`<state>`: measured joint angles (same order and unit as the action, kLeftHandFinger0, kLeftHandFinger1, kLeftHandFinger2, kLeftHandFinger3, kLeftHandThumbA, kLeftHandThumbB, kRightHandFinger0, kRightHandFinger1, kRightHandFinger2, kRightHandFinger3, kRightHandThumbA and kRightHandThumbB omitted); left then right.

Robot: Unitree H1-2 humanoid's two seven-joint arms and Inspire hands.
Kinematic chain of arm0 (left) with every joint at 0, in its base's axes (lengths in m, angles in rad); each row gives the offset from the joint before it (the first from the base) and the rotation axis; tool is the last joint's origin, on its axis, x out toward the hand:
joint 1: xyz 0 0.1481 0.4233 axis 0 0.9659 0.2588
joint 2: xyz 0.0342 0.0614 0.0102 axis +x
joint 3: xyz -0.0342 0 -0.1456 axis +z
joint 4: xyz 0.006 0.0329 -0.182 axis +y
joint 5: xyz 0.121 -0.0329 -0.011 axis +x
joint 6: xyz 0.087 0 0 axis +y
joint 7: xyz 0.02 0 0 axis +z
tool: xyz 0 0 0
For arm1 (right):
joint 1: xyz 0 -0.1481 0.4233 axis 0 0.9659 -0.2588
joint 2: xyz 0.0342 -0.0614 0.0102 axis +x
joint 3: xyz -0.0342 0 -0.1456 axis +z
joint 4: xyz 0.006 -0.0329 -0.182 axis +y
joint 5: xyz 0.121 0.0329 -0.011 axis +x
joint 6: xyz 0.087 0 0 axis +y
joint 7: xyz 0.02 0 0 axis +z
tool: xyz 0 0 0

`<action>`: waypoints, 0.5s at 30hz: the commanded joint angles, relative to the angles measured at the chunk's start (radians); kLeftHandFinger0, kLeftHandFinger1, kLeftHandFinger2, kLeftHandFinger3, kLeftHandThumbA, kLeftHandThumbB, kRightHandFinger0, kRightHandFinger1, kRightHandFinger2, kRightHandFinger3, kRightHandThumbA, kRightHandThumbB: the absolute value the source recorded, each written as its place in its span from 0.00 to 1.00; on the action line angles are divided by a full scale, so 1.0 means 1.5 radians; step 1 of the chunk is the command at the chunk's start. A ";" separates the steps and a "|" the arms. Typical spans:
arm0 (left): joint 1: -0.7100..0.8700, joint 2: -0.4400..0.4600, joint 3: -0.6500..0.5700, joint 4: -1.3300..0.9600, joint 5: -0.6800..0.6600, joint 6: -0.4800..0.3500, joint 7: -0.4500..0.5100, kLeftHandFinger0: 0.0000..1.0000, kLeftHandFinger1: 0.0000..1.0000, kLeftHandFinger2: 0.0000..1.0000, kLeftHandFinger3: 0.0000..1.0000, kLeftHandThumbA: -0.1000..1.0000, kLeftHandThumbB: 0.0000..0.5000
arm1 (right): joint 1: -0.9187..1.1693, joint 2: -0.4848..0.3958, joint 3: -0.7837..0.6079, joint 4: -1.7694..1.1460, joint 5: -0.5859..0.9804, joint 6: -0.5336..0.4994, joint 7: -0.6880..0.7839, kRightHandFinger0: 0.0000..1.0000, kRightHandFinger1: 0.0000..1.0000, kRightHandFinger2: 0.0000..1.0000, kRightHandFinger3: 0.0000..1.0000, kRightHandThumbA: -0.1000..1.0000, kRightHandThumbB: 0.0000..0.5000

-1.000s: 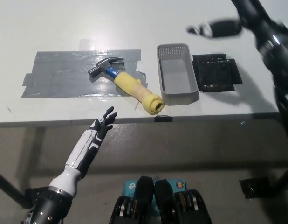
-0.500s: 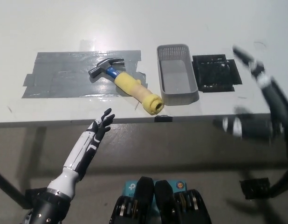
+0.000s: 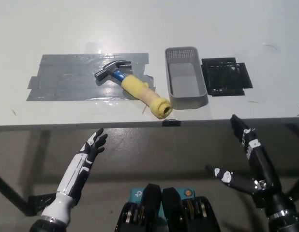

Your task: The robot picks the hammer placed on top of the gray container with right hand and places it on the grey area of the desk

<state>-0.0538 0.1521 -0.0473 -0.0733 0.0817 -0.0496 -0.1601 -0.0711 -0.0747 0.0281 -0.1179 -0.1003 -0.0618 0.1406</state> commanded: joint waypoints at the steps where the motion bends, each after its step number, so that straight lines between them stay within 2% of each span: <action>1: 0.005 0.003 0.005 -0.026 -0.012 -0.023 0.004 1.00 1.00 1.00 1.00 1.00 0.34 | 0.006 -0.003 0.003 0.011 -0.003 -0.061 -0.015 1.00 1.00 1.00 1.00 0.87 0.33; 6: 0.023 0.004 0.010 -0.023 -0.020 -0.033 0.005 1.00 1.00 1.00 1.00 1.00 0.32 | 0.020 -0.004 0.010 0.020 -0.003 -0.061 -0.011 1.00 1.00 1.00 1.00 0.87 0.38; 15: 0.035 0.006 0.011 -0.025 -0.011 -0.036 0.009 1.00 1.00 1.00 1.00 1.00 0.34 | 0.023 -0.015 0.021 0.016 -0.007 -0.051 -0.004 1.00 1.00 1.00 1.00 0.86 0.40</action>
<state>-0.0004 0.1519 -0.0410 -0.0752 0.0698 -0.0670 -0.1601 -0.0299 -0.0863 0.0500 -0.0760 -0.1009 -0.0995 0.1399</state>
